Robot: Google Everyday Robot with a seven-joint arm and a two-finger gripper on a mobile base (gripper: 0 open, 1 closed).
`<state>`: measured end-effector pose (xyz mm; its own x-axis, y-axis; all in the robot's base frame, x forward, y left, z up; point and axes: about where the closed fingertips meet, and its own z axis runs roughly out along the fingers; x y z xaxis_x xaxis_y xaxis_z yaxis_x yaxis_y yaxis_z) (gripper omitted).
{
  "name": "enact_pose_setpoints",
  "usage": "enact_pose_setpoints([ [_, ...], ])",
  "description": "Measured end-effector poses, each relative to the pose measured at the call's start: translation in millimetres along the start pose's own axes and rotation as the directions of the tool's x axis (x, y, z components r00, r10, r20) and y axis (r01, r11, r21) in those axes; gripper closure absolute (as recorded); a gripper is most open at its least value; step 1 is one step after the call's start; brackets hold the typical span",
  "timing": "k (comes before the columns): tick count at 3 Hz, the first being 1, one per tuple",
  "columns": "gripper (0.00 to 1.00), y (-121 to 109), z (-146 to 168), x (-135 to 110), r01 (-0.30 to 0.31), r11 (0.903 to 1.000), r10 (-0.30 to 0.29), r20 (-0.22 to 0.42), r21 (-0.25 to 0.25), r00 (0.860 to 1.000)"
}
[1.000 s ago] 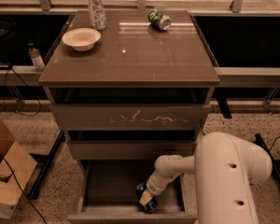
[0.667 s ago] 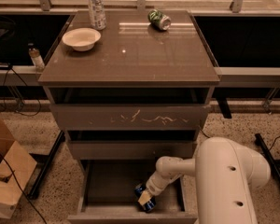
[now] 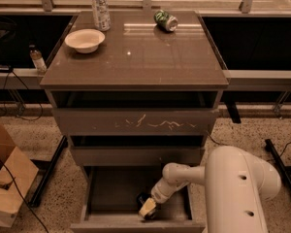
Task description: Place pepsi can into bottom drawer
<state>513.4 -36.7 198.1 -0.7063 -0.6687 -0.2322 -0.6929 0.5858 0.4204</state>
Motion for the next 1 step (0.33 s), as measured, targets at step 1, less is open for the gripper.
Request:
enact_pose_setpoints([
  [1,0.00,0.0,0.0,0.0,0.000,1.0000,0.000,0.000,0.000,1.000],
])
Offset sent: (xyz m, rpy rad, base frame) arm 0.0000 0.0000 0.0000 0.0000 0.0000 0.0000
